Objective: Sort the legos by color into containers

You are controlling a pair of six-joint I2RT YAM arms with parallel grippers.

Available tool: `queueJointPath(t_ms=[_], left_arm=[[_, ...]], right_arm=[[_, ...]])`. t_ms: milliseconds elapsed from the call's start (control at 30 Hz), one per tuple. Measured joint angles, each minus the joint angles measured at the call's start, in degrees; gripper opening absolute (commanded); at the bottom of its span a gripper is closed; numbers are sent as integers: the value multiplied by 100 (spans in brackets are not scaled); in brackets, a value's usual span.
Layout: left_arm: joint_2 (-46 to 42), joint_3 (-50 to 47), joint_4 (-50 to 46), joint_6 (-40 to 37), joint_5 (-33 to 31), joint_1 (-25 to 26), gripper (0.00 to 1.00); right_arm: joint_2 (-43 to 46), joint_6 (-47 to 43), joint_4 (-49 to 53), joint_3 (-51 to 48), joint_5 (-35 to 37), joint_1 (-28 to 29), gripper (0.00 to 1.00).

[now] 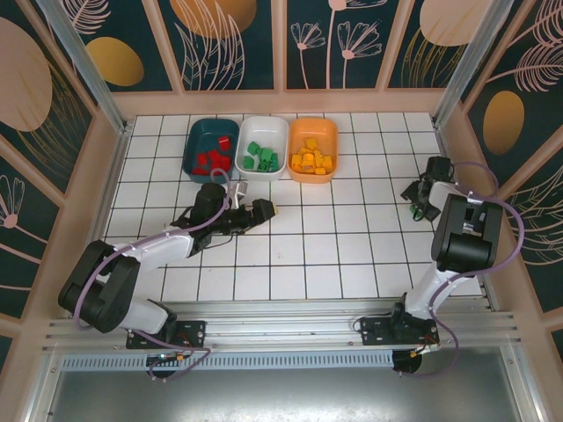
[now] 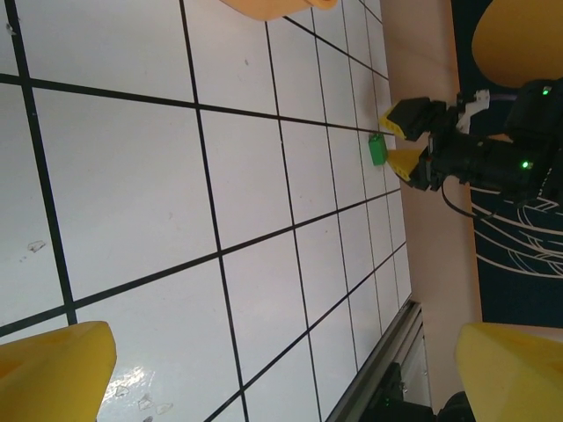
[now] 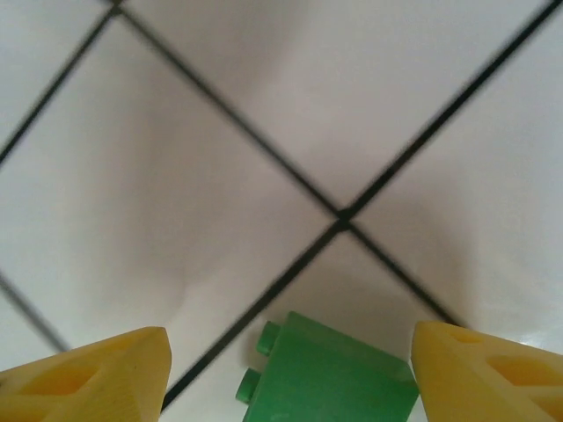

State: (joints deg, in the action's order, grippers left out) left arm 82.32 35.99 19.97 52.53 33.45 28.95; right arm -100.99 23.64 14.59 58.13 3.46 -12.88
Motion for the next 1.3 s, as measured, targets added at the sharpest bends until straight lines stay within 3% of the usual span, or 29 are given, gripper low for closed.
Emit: queueJointPath(t_ms=[333,600,867,1067,1300], left_arm=[[44,17,0,-42,2,0,99],[118,109,-142,-70,-90,0,98],[-417,240,-765,-216,-527,-138,99],[-848,243,-1244,-302,-682,-629,98],[-1340,330,-1947,-417,-857,-1405,99]], right_arm=[[426,-20,179,-269,-367,688,70],[461,-63,535,-26,59,706,68],[-247,-136,588,249,188,839,53],[-269,-236,577,260,273,837,29],[2,-181,599,273,229,1152,25]])
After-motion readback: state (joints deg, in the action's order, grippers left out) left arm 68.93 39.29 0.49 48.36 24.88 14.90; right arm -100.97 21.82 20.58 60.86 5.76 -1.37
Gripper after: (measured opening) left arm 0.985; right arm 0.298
